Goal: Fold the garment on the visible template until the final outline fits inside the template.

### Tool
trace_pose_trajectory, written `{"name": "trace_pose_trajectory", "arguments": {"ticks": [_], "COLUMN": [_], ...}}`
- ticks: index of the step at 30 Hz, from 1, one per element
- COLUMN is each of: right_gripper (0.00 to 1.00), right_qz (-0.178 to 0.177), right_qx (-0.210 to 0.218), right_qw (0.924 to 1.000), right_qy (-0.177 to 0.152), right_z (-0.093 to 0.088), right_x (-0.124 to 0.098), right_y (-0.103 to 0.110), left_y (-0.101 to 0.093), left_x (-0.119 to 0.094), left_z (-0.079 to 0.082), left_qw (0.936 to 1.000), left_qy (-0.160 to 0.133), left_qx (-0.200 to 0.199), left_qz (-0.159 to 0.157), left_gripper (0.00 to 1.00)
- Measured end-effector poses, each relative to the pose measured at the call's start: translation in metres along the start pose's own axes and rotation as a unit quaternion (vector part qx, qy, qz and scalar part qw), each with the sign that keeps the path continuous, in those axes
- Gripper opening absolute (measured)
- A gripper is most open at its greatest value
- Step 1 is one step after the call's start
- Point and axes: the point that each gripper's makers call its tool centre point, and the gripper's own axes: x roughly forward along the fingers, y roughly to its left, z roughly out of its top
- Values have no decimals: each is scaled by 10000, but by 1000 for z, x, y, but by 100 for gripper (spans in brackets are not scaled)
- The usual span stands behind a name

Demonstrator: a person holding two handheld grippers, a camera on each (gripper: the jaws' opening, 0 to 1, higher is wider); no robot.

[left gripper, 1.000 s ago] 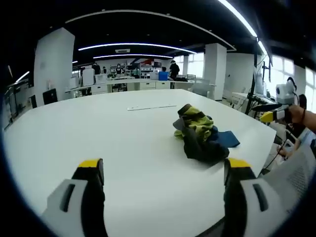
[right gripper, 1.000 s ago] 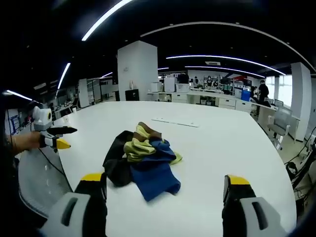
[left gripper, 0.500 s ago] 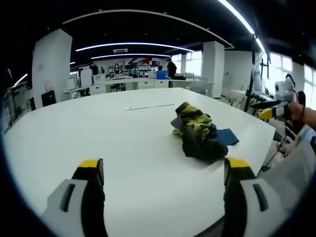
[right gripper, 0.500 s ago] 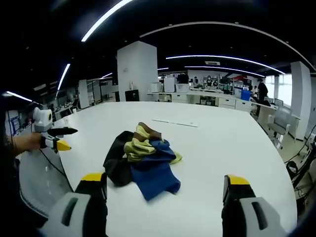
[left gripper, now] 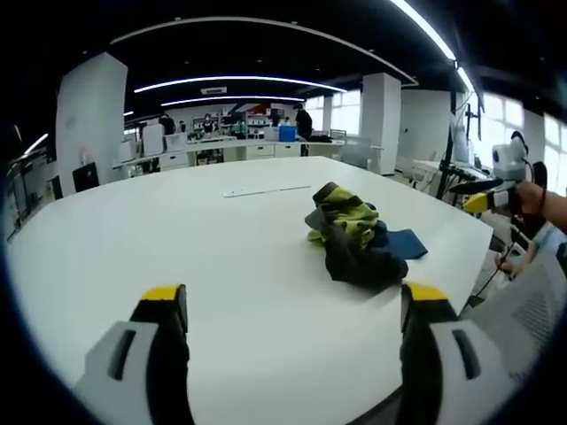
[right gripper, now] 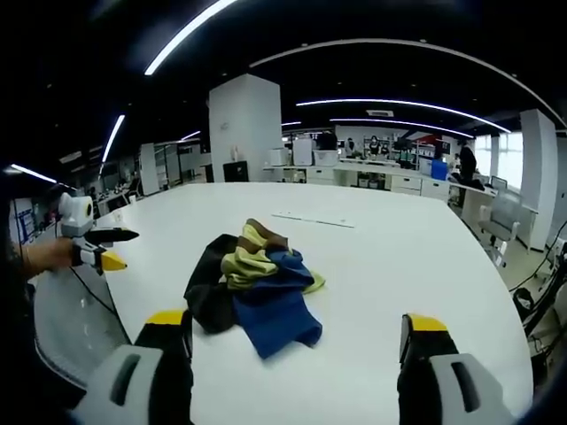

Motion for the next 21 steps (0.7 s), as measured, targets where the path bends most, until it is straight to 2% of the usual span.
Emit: {"name": "trace_pose_trajectory", "arguments": {"ticks": [10,17,21], "right_gripper": [97,96,94], "right_qz": [93,176,223], "right_qx": [15,-19,-74], "right_qw": [9999,9998,9996], "right_qy": [-34,-26,-131], "right_z": [1,1,8], "right_x": [2,4,6], "right_y": [1,4,5], "left_y": [0,-5,-11], "left_x": [-1,1,7], "left_z": [2,5,14], "left_qw": [9999,9999,9997], "left_qy": [-15,-20,-62], "left_qx": [130,102,93], "left_qz": [60,-45,-201], "left_gripper": [93,92,89]}}
